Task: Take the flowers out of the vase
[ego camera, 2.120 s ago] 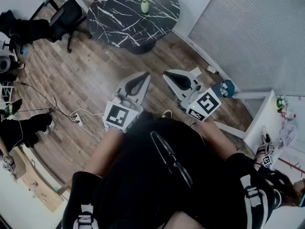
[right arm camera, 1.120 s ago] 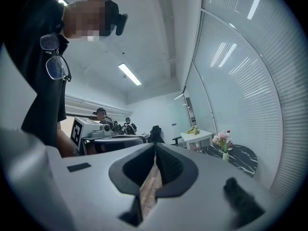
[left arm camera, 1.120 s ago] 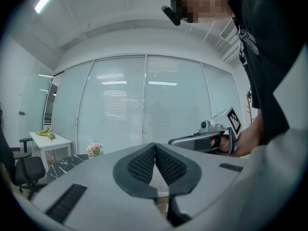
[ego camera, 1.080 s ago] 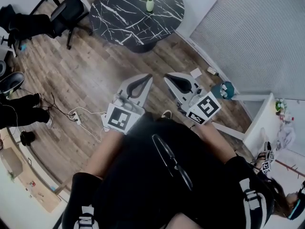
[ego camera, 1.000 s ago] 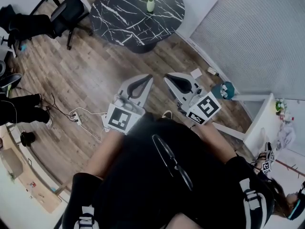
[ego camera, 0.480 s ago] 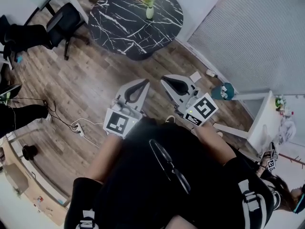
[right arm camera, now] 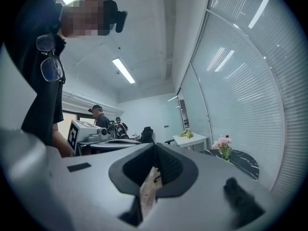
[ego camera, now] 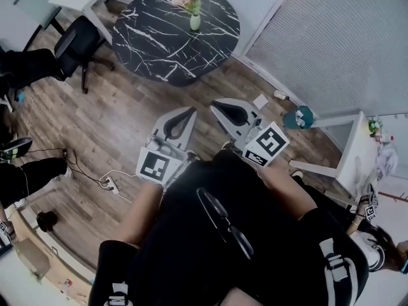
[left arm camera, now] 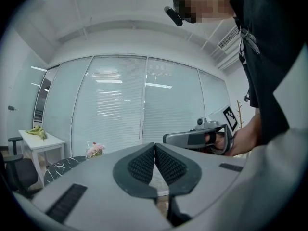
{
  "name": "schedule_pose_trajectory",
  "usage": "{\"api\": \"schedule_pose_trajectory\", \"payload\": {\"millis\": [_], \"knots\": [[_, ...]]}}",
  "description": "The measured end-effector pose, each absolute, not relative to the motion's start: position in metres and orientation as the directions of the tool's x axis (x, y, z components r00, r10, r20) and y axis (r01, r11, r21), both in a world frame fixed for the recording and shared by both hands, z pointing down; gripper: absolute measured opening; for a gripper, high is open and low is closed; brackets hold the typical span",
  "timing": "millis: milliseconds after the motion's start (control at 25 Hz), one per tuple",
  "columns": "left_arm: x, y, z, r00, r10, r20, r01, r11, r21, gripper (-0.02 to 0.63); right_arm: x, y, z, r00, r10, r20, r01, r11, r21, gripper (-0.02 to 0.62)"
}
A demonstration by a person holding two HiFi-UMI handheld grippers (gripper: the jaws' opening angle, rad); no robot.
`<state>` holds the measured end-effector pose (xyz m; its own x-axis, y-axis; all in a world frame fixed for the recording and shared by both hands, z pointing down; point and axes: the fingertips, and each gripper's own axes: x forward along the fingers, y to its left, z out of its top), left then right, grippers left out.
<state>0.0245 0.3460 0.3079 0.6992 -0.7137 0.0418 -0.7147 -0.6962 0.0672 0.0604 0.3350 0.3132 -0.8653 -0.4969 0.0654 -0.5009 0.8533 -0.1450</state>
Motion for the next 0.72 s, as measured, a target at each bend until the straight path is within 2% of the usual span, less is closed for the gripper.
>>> {"api": "schedule_pose_trajectory", "payload": {"millis": [720], "knots": [[0.045,0.24,0.306,0.668,-0.742,0.058,-0.744,-0.667,0.038,0.012,0.075,0.23,0.321,-0.885,-0.465,0.036,-0.464,0.87,-0.167,0.023]]}}
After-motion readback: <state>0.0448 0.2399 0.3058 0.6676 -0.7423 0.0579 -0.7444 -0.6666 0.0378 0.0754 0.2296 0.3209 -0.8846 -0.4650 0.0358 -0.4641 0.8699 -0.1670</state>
